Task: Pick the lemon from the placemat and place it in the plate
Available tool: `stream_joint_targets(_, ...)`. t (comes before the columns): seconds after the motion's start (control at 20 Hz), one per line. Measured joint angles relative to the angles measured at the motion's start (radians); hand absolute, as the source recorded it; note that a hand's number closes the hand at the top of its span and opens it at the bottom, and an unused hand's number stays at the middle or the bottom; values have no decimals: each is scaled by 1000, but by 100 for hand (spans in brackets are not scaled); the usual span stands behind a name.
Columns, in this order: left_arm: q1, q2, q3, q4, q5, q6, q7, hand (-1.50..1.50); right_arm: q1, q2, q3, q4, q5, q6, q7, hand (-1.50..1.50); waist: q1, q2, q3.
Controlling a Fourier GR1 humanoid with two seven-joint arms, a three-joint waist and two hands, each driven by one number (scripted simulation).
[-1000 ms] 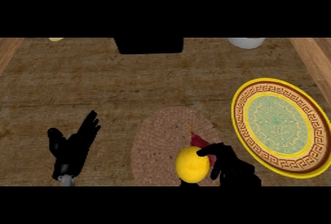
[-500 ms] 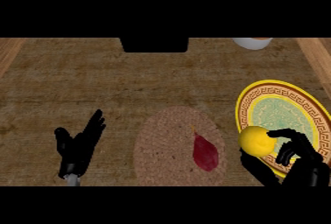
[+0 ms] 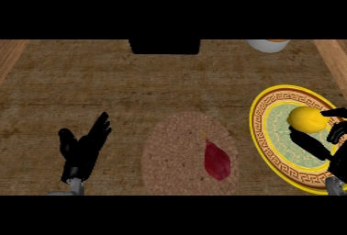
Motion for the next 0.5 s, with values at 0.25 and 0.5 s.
stream_joint_targets(0.25,-11,-1,4,11,1,-10,-8,0,-85,-22,-60,200,-242,53,-153,-150,9,2,0)
stream_joint_targets(0.5,-15,-10,-6,5,-8,-2,3,0,-156,-39,-60,402,-352,261,-212,-150,19,5,0)
